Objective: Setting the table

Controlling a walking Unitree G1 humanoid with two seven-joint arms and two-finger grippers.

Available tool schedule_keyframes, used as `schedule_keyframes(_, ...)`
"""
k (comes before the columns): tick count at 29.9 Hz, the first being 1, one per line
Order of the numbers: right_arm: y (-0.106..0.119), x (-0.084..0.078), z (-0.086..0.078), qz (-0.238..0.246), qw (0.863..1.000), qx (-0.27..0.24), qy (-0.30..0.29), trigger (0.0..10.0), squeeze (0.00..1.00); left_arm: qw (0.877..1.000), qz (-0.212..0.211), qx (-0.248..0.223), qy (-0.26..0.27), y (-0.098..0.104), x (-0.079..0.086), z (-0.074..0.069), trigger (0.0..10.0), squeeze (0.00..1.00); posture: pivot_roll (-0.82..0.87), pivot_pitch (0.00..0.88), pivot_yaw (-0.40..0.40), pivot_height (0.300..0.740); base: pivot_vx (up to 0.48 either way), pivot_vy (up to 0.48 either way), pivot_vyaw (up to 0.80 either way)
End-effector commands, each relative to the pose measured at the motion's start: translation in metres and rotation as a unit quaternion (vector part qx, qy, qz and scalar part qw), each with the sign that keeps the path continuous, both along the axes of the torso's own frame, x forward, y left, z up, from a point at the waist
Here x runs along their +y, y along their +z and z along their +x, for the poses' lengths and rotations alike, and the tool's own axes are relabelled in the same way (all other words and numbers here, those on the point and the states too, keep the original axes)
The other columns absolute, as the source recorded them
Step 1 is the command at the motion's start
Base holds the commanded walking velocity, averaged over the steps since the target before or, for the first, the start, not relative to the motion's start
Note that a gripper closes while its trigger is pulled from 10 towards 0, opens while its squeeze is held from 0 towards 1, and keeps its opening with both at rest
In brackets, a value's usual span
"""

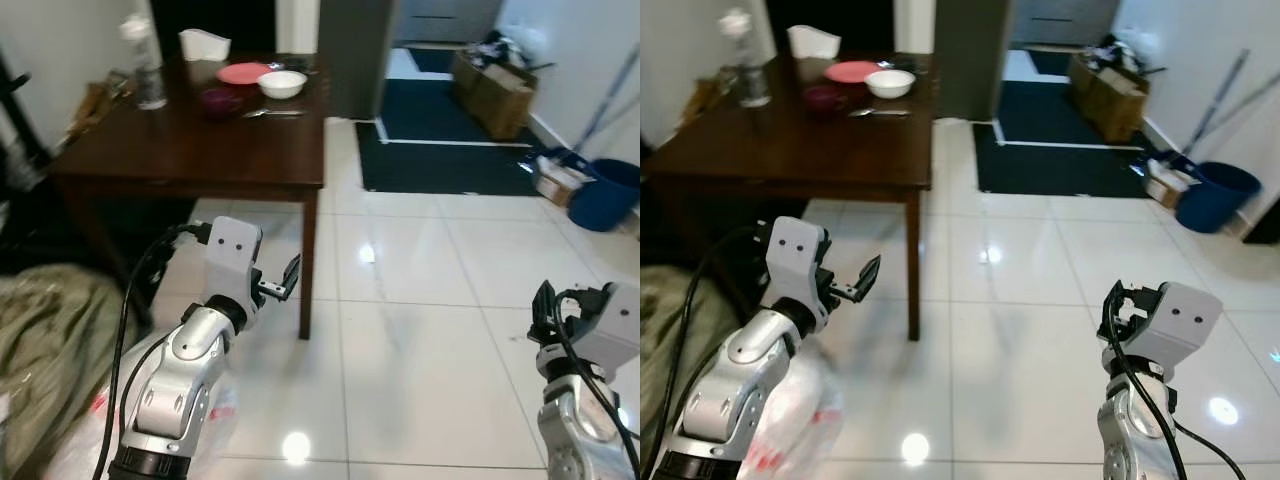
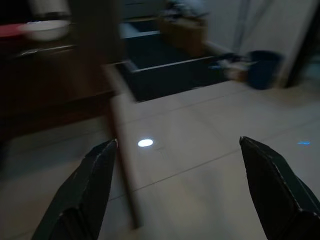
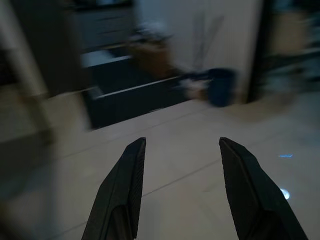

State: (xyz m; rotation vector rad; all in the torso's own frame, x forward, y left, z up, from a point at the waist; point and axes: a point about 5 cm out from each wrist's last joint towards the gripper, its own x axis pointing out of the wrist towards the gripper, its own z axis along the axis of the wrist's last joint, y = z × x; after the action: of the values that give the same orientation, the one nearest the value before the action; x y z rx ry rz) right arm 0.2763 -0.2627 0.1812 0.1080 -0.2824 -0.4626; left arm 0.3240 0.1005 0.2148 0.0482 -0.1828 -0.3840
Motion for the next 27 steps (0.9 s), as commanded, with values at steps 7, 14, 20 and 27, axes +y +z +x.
schedule_keyframes(7, -0.0013, -0.0015, -0.0017, 0.001, 1.0, 0.003, -0.007, 10.0, 0.0, 1.0, 0.002, 0.003, -0.008, -0.0028, -0.0017, 0.0001, 10.0, 0.0, 0.0, 0.078, 0.057, 0.74, 0.48, 0.0, -0.75)
schedule_keyframes(14, -0.0004, -0.0014, -0.0016, -0.001, 1.0, 0.002, -0.007, 10.0, 0.0, 1.0, 0.001, 0.002, -0.009, -0.0029, -0.0024, 0.0001, 10.0, 0.0, 0.0, 0.078, 0.056, 0.74, 0.48, 0.0, -0.75)
schedule_keyframes(20, -0.0003, -0.0009, -0.0013, -0.002, 1.0, 0.002, -0.007, 10.0, 0.0, 1.0, 0.001, 0.001, -0.01, -0.003, -0.0027, 0.0004, 10.0, 0.0, 0.0, 0.077, 0.059, 0.74, 0.48, 0.0, -0.76)
schedule_keyframes(27, 0.0001, 0.0031, 0.0005, -0.005, 1.0, -0.001, 0.005, 10.0, 0.0, 1.0, 0.002, 0.002, -0.009, -0.004, -0.0021, 0.0005, 10.0, 0.0, 0.0, 0.076, 0.06, 0.74, 0.48, 0.0, -0.61)
